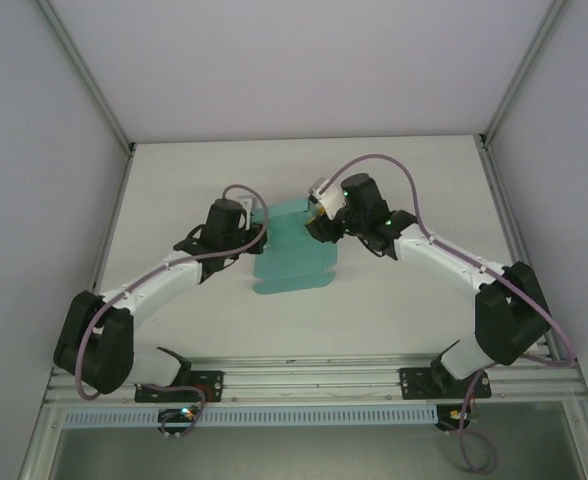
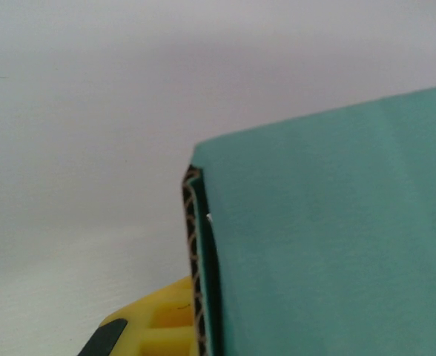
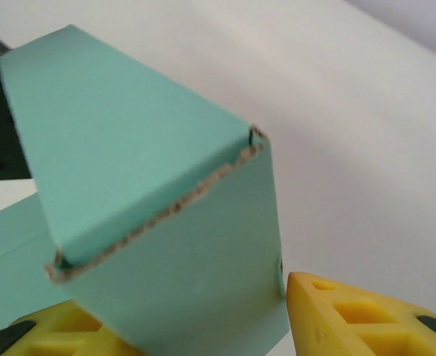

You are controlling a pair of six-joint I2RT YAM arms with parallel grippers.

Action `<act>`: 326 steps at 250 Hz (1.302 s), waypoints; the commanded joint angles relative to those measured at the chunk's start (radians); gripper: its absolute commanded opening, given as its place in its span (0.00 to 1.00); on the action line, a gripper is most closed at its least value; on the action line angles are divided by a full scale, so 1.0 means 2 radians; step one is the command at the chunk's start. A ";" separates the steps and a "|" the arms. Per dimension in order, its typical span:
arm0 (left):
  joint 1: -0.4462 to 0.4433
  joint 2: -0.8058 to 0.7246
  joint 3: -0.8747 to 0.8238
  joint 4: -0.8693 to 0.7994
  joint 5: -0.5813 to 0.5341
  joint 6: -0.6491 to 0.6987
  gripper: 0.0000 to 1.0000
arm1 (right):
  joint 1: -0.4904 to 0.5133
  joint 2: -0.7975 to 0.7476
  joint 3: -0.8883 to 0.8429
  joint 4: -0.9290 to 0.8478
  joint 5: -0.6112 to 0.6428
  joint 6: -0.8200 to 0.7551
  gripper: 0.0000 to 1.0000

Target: Assemble paper box

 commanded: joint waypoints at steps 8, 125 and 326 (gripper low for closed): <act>-0.012 0.012 0.017 -0.020 -0.003 -0.007 0.00 | 0.013 0.012 -0.010 0.056 0.112 0.023 0.45; -0.030 0.031 0.066 -0.094 -0.097 -0.149 0.00 | 0.053 0.113 0.053 0.031 0.474 0.106 0.06; -0.008 0.051 0.102 -0.195 -0.157 -0.234 0.00 | 0.004 0.099 0.002 0.142 0.423 0.086 0.11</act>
